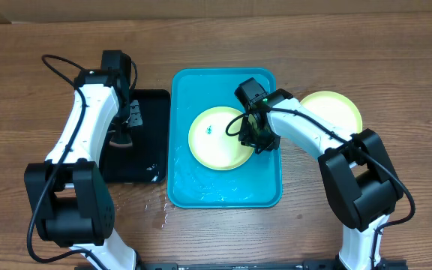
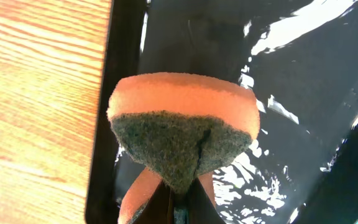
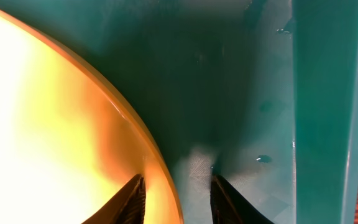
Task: Clean dirty plates on tray and stack at the side
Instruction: 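Grasp the green-and-pink sponge on the black tray with the left gripper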
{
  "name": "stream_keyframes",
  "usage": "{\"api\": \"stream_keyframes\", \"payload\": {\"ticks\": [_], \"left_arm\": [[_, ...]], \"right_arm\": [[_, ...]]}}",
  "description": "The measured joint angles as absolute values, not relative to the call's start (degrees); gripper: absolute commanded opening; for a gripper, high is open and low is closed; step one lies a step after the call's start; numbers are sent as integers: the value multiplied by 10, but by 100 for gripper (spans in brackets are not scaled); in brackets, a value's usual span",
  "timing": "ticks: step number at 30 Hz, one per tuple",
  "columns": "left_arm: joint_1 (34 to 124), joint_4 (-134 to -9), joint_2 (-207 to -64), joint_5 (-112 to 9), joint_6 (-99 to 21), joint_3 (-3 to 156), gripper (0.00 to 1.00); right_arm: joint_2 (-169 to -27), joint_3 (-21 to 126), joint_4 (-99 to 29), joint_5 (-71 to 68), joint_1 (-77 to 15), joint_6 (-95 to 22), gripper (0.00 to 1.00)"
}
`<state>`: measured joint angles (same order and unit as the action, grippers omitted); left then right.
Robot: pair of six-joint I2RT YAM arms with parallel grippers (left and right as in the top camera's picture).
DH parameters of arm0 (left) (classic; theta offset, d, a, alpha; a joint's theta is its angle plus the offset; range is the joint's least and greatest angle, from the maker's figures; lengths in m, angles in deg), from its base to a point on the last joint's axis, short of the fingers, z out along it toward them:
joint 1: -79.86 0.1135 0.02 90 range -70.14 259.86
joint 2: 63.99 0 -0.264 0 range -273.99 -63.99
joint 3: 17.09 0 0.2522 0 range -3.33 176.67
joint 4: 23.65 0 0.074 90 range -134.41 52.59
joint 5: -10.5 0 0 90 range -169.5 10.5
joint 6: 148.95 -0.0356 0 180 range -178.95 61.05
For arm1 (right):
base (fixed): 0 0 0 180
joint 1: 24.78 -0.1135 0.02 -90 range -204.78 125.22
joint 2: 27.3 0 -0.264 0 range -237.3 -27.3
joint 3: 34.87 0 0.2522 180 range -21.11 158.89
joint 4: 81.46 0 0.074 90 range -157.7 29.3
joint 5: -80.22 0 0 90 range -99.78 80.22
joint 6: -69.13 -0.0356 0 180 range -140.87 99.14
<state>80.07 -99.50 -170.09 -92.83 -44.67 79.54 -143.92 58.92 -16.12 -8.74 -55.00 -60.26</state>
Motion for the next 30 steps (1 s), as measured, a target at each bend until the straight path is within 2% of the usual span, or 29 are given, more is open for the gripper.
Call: {"api": "stream_keyframes", "payload": {"ticks": [11,25,27,30], "left_arm": [[801,-886,-1701,-805,-563,733,4],[801,-827,-1701,-779,-575,692,4],[801,-815,-1701,-779,-574,688,4],[801,-795,-1701,-779,-572,670,4]], "right_arm": [[-1439,589,-162,-87,-550,-603,39],[-1439,589,-162,-87,-550,-603,39],[-1439,589,-162,-87,-550,-602,34],[-1439,589,-163,-87,-550,-605,9]]}}
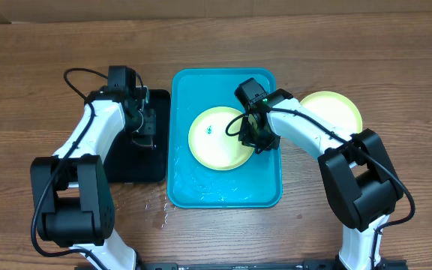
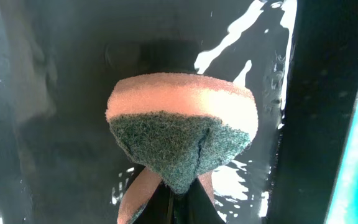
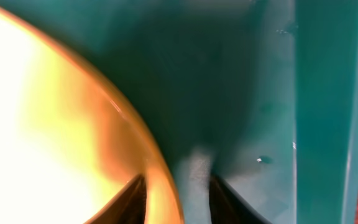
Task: Clean dirty plates on tray and stack at the side
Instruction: 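Grasp the green-and-pink sponge on the black tray with the left gripper, then carry the sponge with the left gripper onto the yellow plate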
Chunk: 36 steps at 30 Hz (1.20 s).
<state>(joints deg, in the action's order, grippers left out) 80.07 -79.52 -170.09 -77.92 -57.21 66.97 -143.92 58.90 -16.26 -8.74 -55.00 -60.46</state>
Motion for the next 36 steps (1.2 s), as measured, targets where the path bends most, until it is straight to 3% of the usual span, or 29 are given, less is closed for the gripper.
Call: {"api": "stream_keyframes", "payload": {"ticks": [1,5,8,9,21,27,29,30,33,36], "left_arm": [[801,-792,-1701,-779,-571,663,4],[801,-791,-1701,-778,-563,651,4],[801,-791,-1701,-777,-560,650,4],[801,-791,-1701,-777,-559,650,4],[801,-792,-1701,-775,-559,650,5],[801,-792,-1701,-775,-559,650,4],[801,-792,-1701,-775,-559,650,4],[801,-792,-1701,-775,-559,650,5],[801,-791,-1701,-775,-559,650,4],[801,-791,-1701,-775,-559,650,4]], "right_arm": [[-1439,589,-164,-87,-550,-606,4],[-1429,589,-166,-85,-552,-600,6],[-1428,589,-169,-88,-553,-602,30],[-1428,587,-169,-90,-552,-598,32],[-1427,584,-164,-99,-552,-599,20],[-1409,584,-159,-98,-552,-600,4],[-1405,584,-155,-97,-553,-600,4],[-1404,584,-154,-98,-552,-598,6],[-1404,580,-156,-97,-553,-597,30],[-1404,568,-167,-98,-553,-597,33]]}}
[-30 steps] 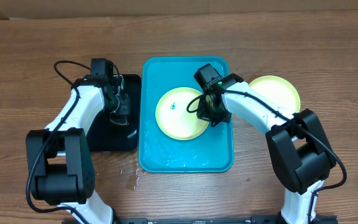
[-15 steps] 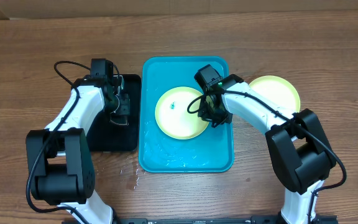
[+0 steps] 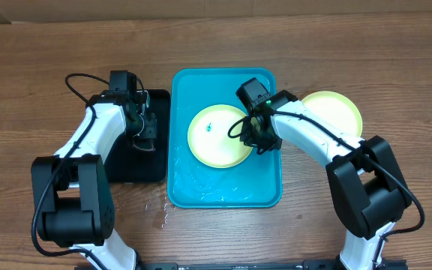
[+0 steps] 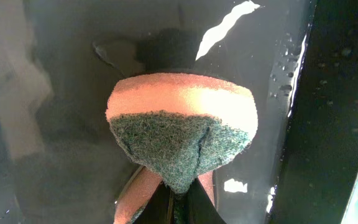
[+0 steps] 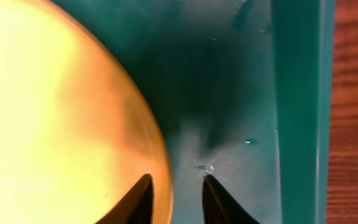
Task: Clean dirty plates on tray and stack at the side
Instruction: 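Carry the sponge with the left gripper onto the yellow plate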
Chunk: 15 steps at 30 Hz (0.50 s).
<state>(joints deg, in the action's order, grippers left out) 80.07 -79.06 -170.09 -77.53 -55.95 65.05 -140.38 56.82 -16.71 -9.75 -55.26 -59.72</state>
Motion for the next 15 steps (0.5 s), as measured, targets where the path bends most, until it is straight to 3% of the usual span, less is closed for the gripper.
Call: {"api": "stream_keyframes", "payload": {"ticks": [3,7,15], "left_arm": [[801,-789,-1701,-775,-559,650,5],[801,-789,-1701,-775,-559,650,5],[801,-789,-1701,-775,-560,650,4]], "right_arm": [[-1404,551,-180,-98,-552,-599,27],[-1404,543,-186,-96,-552,-598,4],[-1398,543,-205,-91,-553,-600,4]]}}
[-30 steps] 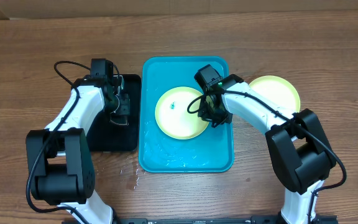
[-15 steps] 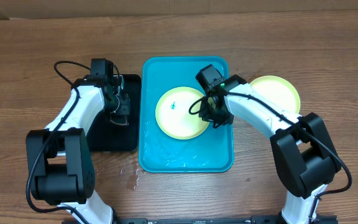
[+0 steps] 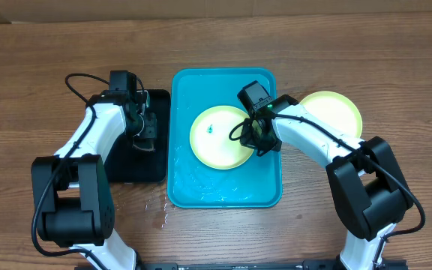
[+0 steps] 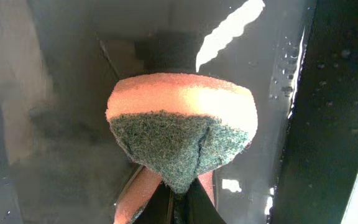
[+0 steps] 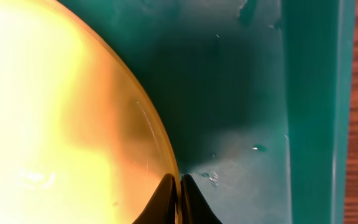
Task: Clean dirty plates on tray and stack at the side
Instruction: 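Carry the sponge with the left gripper onto the yellow plate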
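Observation:
A yellow plate with a small green smear lies in the blue tray. My right gripper is shut on the plate's right rim; in the right wrist view the plate fills the left and the gripper pinches its edge. A second yellow plate rests on the table to the right of the tray. My left gripper is over the black tray, shut on an orange sponge with a green scrub face.
Water glistens in the black tray and on the blue tray floor. The blue tray's right wall stands close to the right gripper, with wooden table beyond it.
My right gripper, open astride the plate's rim before, has shut on it. The plate has shifted slightly right. The left gripper with the sponge has barely moved.
At first my left gripper held the sponge at the black tray's left edge, and the right gripper stood open astride the plate's rim. The left then moved right over the wet tray and stayed. The right stayed open, shifted slightly, and is now shut on the rim.

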{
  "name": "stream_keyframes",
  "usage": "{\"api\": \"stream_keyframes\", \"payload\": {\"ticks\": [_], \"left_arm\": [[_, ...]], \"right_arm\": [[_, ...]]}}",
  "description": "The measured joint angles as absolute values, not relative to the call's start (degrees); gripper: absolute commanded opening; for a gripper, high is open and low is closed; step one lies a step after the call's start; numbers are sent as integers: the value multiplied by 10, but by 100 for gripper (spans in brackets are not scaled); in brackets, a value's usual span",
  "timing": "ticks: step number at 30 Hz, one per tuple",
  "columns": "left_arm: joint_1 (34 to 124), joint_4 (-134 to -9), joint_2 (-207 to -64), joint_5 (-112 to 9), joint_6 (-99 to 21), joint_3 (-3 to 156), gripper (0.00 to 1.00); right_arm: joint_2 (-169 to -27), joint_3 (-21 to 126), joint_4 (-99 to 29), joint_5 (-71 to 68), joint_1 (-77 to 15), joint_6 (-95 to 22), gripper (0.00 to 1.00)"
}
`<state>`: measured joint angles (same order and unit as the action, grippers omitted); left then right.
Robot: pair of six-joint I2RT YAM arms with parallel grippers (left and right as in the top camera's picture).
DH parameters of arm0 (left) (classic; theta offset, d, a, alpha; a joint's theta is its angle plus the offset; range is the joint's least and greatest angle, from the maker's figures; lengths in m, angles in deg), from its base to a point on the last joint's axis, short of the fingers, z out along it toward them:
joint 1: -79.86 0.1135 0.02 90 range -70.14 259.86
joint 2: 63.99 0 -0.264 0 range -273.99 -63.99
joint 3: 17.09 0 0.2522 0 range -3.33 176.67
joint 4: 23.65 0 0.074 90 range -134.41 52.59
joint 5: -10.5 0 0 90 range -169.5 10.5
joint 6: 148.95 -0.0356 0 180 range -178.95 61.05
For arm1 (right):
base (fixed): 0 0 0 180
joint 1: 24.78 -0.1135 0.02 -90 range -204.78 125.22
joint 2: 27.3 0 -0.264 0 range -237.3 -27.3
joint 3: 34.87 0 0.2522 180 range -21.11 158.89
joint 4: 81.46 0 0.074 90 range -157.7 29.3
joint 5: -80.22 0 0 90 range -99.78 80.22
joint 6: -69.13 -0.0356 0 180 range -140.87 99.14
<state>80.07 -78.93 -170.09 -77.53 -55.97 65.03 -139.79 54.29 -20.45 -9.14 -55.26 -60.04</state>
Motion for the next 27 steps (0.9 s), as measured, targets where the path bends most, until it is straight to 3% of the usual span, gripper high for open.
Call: {"api": "stream_keyframes", "payload": {"ticks": [15,27], "left_arm": [[801,-849,-1690,-781,-560,691,4],[778,-865,-1546,-697,-560,760,4]], "right_arm": [[-1398,543,-210,-91,-552,-594,4],[-1398,543,-212,-87,-552,-584,4]]}}
